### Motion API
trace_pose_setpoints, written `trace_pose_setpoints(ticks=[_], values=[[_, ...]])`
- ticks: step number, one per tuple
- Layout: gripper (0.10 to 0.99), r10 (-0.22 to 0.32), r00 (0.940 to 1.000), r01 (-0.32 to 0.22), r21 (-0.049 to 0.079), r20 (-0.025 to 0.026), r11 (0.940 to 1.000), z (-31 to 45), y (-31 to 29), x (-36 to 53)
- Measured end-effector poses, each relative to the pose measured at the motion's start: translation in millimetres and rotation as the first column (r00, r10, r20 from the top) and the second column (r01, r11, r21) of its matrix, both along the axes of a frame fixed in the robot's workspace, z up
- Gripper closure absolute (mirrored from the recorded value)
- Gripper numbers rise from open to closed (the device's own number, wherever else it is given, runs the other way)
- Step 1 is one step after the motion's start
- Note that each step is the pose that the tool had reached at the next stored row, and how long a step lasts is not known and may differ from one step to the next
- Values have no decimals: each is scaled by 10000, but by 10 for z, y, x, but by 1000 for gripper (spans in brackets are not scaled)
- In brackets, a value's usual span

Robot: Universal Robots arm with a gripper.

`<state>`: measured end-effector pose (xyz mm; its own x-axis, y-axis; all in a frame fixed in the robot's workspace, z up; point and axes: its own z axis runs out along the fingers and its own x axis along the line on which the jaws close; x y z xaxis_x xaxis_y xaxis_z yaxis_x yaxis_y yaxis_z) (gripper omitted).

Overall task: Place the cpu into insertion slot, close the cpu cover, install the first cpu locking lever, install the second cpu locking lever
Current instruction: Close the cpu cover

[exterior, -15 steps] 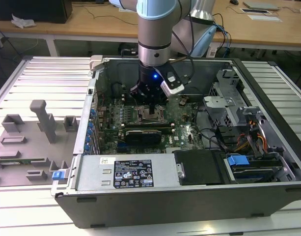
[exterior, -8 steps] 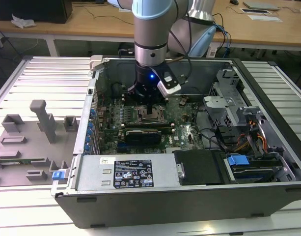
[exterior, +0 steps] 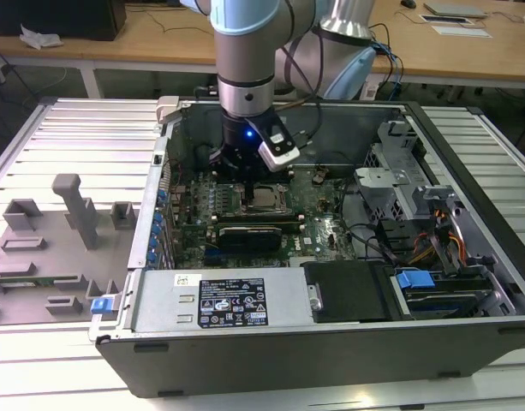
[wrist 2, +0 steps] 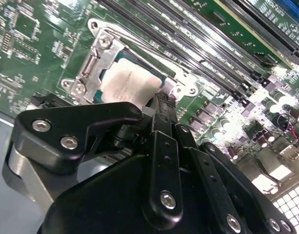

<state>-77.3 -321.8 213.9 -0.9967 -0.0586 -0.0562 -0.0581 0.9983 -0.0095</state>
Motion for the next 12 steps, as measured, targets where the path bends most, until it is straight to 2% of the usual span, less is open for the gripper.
trace_pose_setpoints(ticks=[6,12], values=[[980,12,10000,-12,3,0,10000,-61,0,-39],[980,11,10000,-11,11,5,10000,-72,1,-30]])
